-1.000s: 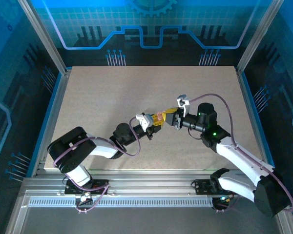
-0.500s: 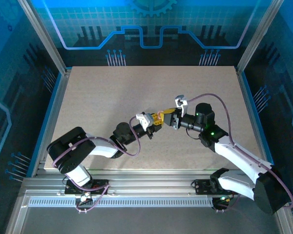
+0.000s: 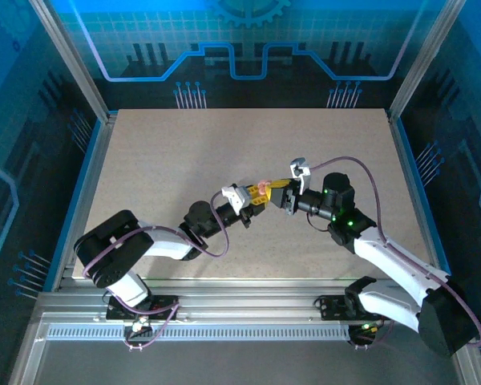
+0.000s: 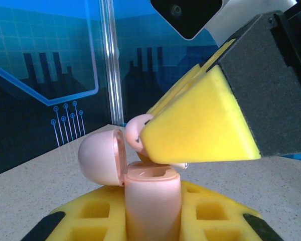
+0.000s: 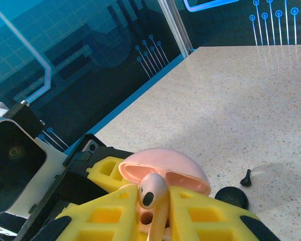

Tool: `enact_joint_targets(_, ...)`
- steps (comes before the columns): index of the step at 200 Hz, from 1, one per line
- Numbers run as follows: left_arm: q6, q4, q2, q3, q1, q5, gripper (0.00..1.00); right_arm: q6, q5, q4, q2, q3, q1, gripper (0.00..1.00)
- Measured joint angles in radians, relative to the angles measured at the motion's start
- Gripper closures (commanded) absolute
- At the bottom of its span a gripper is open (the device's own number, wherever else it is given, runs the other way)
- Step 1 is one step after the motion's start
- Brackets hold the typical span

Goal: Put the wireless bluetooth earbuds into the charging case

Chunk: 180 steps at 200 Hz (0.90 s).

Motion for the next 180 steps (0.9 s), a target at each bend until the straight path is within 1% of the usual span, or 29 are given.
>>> enact_joint_targets(37,-0.001,0.000,0.000,0.000,0.000,0.000,0.87,0.001,0.003,0.006,0.000,0.002,0.000,0.80)
enact_joint_targets(108,-0.022,0.000,0.000,0.000,0.000,0.000,0.87,0.031,0.002,0.119,0.043,0.016,0.002,0.80)
enact_joint_targets(133,-0.028,0.000,0.000,0.000,0.000,-0.009,0.87,0.034,0.003,0.123,0.051,0.016,0.003,0.80)
enact_joint_targets(147,-0.027,0.000,-0.002,-0.002,0.000,-0.031,0.87,0.023,0.004,0.075,0.051,0.041,0.003,0.80)
enact_joint_targets(180,-0.024,0.001,-0.051,-0.061,0.000,-0.096,0.86,-0.038,0.001,-0.145,0.051,0.149,-0.017,0.79)
